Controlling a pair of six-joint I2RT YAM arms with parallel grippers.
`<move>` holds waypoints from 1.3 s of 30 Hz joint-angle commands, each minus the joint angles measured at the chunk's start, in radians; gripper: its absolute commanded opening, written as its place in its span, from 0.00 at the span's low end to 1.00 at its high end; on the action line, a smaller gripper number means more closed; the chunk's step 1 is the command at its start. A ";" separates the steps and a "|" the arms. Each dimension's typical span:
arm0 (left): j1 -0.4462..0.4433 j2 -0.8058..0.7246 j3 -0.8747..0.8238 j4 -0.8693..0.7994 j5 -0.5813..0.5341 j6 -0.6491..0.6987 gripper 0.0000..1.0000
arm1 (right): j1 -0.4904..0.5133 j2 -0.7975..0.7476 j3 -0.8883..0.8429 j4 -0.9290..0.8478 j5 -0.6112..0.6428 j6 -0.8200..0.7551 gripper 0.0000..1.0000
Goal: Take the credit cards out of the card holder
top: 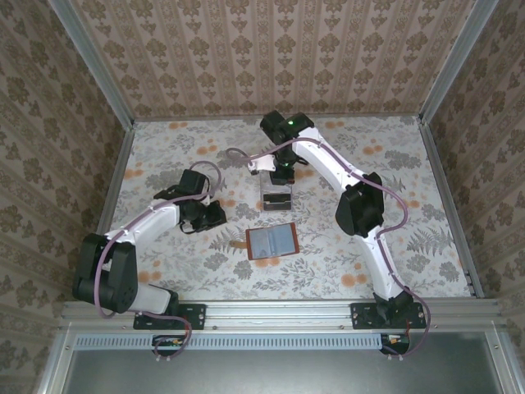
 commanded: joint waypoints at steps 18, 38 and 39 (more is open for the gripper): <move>0.049 0.003 -0.034 0.004 0.027 0.041 0.15 | 0.012 0.112 0.137 0.080 0.116 -0.078 0.00; 0.067 0.014 -0.028 0.000 0.039 0.049 0.15 | 0.016 0.127 0.159 0.177 0.226 -0.034 0.19; 0.067 0.012 -0.027 0.000 0.039 0.049 0.16 | 0.015 0.124 0.158 0.186 0.227 -0.032 0.20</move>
